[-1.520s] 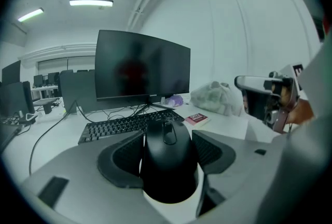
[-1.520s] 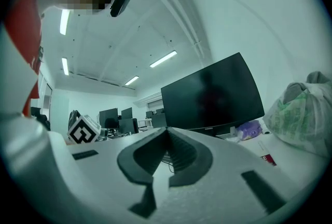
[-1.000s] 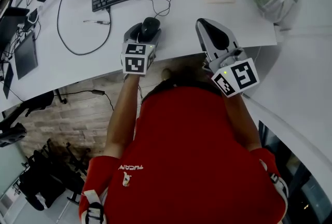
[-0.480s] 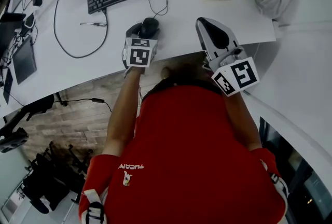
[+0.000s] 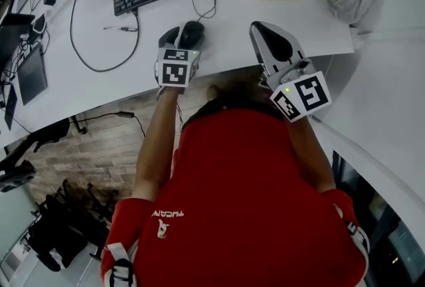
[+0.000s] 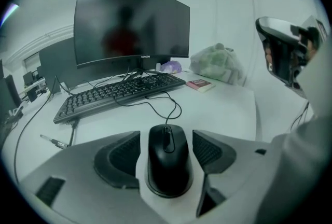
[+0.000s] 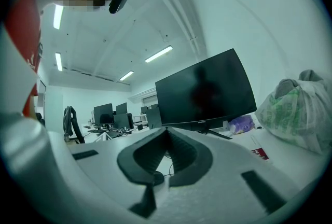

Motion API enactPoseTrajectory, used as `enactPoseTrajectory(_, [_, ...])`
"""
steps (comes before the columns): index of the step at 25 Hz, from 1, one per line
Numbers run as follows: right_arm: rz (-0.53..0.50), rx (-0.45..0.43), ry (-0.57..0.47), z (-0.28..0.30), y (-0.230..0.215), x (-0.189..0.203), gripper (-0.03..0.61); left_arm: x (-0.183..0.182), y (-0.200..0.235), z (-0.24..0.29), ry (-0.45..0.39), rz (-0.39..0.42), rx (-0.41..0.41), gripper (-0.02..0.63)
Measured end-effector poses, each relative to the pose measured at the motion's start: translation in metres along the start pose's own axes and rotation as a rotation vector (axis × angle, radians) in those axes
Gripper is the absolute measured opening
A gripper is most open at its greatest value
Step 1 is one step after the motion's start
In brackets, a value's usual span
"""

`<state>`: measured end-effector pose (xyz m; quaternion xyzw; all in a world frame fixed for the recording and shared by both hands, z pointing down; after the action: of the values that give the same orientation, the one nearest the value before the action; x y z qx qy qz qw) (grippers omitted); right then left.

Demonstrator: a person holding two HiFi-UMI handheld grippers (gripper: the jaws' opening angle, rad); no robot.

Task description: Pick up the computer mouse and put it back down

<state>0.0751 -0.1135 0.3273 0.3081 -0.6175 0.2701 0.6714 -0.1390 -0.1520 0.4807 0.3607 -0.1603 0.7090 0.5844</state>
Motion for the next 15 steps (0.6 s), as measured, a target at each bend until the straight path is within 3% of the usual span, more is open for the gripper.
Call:
enactPoseTrajectory(6, [-0.003, -0.019, -0.017, 0.002, 0.004, -0.003, 0.005, -0.032, -0.013, -0.045, -0.149, -0.050, 0.045, 0.288])
enactPoseTrajectory(12, [-0.012, -0.039, -0.049, 0.001, 0.008, -0.012, 0.005, -0.071, -0.030, -0.102, -0.381, -0.080, 0.126, 0.283])
enactPoseTrajectory(15, [-0.013, -0.052, -0.068, 0.001, 0.010, -0.018, 0.005, -0.085, -0.040, -0.129, -0.504, -0.086, 0.191, 0.234])
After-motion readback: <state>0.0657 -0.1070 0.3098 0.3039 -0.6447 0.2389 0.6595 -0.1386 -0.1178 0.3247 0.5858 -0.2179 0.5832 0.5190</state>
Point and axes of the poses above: the fingertips, and each gripper's own axes: z forward along the fingers, y to its left, x out of its underside, the point moved 7 cm from there along -z, backward along the fingers, and after that the axes turned 15 degrees about -z, right-handed, at the moved point
